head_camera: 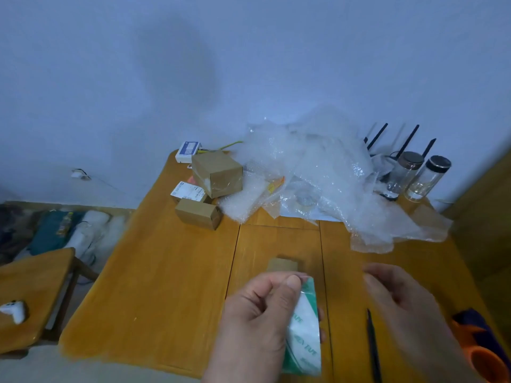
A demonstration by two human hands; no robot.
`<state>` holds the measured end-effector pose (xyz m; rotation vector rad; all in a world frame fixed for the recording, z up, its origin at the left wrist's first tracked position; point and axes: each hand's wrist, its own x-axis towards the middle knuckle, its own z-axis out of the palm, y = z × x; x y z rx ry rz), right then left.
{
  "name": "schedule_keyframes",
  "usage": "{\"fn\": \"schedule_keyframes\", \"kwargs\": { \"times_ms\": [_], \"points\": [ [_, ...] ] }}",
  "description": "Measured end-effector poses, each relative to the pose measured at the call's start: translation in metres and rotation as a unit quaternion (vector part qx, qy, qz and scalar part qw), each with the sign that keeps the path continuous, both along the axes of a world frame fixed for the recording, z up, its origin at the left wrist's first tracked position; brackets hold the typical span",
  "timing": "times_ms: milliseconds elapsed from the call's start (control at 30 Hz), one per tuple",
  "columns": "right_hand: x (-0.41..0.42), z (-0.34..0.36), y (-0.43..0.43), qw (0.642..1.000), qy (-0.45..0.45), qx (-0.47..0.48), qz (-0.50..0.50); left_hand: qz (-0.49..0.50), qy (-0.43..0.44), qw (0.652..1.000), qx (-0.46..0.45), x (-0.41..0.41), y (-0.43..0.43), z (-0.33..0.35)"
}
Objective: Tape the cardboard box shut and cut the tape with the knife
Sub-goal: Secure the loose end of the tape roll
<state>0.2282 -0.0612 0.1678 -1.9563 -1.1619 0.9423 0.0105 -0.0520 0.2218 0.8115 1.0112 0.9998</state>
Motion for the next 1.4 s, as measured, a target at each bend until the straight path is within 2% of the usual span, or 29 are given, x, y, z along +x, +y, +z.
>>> {"fn": "schedule_keyframes", "kwargs": {
  "times_ms": [100,200,300,400,467,567,667,900,1100,1267,1400],
  "points": [
    [-0.028,0.123,-0.01,0.978,0.039,0.153,0.132,0.007,0.043,0.996,0.075,0.002,0.005,0.03],
    [-0.05,0.19,-0.015,0.945,-0.044,0.239,0.219,0.029,0.035,0.989,0.14,0.002,0.007,0.062],
    [-0.067,0.219,-0.012,0.91,-0.139,0.316,0.229,0.002,0.039,0.978,0.207,0.0,0.005,0.095],
    [-0.076,0.239,-0.011,0.888,-0.213,0.354,0.202,0.01,0.03,0.971,0.237,-0.001,0.002,0.115],
    [-0.078,0.249,-0.012,0.889,-0.224,0.359,0.178,0.006,0.005,0.97,0.244,-0.003,-0.001,0.126],
    [-0.079,0.262,-0.015,0.898,-0.209,0.357,0.148,0.012,0.016,0.961,0.276,-0.009,-0.003,0.135],
    [-0.079,0.269,-0.01,0.902,-0.231,0.314,0.183,0.018,0.016,0.958,0.285,-0.011,-0.003,0.144],
    [-0.084,0.296,-0.007,0.886,-0.218,0.355,0.201,0.038,0.018,0.952,0.302,-0.01,0.007,0.173],
    [-0.082,0.318,-0.009,0.854,-0.281,0.394,0.19,-0.008,0.038,0.936,0.351,-0.009,0.014,0.197],
    [-0.079,0.329,-0.018,0.872,-0.227,0.39,0.19,-0.015,0.039,0.931,0.362,-0.008,0.02,0.206],
    [-0.071,0.337,-0.015,0.908,-0.121,0.342,0.208,-0.021,0.034,0.927,0.373,-0.002,0.022,0.201]
  ]
}}
